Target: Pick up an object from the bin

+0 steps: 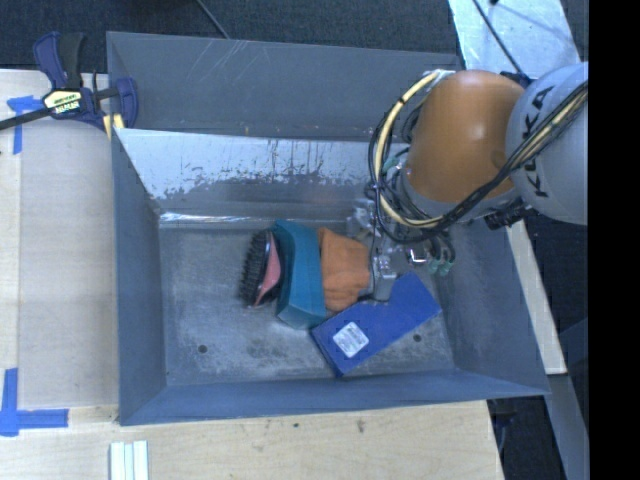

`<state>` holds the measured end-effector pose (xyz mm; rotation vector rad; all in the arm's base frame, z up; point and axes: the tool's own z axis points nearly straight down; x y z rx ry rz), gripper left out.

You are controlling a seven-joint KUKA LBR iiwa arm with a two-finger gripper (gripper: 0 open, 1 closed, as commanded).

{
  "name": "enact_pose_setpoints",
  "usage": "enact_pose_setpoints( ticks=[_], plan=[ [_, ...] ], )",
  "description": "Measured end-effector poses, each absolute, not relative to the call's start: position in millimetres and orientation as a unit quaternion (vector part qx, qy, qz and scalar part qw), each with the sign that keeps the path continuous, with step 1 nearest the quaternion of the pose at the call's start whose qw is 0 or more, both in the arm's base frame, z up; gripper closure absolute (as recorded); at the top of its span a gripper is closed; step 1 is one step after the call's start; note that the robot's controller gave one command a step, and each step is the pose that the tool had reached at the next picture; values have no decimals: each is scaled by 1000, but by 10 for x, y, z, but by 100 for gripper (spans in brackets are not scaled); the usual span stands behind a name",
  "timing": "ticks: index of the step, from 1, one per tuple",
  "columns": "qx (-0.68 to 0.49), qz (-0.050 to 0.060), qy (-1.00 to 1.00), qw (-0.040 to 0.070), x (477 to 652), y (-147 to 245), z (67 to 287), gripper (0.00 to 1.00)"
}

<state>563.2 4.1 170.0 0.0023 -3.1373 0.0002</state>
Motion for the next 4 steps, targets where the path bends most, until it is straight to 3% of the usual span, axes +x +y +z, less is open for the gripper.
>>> enact_pose_setpoints(
  ticks=[1, 2, 3, 4],
  plan=[
    [1, 0, -1000, -2, 5645, 41, 1748, 0],
    [-31, 0, -1000, -5, 5685, 4, 1346, 0],
    [-40, 0, -999, -2, 5823, -236, 960, 100],
    [-40, 0, -999, -2, 5823, -236, 961, 100]
  ],
)
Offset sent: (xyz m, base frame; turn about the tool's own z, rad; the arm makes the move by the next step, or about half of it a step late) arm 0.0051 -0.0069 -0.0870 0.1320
